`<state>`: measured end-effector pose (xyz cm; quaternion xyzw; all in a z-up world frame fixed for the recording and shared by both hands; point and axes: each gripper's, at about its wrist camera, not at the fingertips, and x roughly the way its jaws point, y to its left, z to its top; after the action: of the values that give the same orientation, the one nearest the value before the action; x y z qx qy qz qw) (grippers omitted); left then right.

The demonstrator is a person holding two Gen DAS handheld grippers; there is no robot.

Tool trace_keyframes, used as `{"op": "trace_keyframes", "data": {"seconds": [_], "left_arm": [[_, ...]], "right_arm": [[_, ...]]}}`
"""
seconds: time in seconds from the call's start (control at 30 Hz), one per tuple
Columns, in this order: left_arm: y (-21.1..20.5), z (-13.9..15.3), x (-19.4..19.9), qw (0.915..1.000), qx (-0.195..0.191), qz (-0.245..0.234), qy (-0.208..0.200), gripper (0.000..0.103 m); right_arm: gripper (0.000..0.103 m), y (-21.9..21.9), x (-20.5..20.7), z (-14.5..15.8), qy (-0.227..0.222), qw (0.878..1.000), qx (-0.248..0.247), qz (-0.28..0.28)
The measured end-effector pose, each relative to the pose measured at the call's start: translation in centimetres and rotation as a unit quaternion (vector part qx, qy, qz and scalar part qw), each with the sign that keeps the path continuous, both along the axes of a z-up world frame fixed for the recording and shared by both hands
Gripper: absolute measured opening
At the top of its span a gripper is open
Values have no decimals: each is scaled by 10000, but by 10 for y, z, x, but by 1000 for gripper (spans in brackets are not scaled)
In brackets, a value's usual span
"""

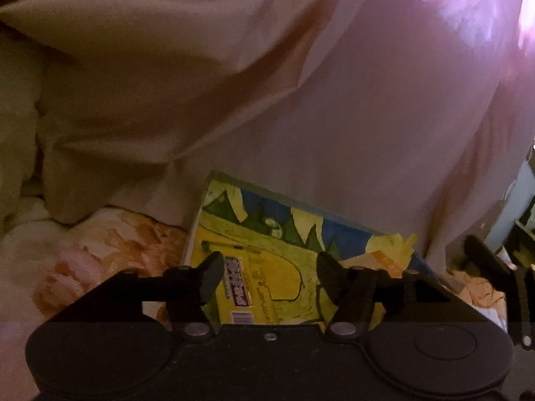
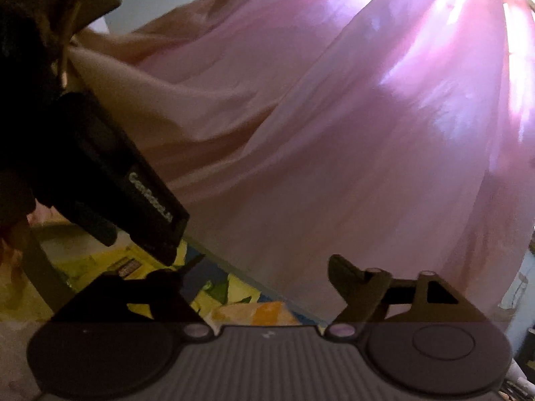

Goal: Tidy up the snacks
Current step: 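Carry both snacks into the gray box and open both tools, then withdraw both tools from the gray box back over the snacks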

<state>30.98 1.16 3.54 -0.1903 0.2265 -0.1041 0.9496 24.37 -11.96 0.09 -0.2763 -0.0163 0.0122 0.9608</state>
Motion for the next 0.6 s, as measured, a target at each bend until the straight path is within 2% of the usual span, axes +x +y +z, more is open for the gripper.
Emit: {"op": "trace_keyframes", "data": {"seconds": [0.1, 0.23, 0.33, 0.6], "left_arm": [[4, 13, -16, 9998, -14, 103, -151, 82], [5, 28, -37, 9993, -1, 171, -317, 89], [5, 38, -56, 9988, 20, 245, -425, 101], [-3, 49, -114, 9968, 163, 211, -748, 102]], "right_arm": [[97, -8, -19, 19, -140, 9998, 113, -56], [102, -19, -43, 33, -226, 9993, 289, -112], [103, -27, -65, 45, -270, 9985, 457, -117], [103, -53, -129, 67, -230, 9954, 914, -165]]}}
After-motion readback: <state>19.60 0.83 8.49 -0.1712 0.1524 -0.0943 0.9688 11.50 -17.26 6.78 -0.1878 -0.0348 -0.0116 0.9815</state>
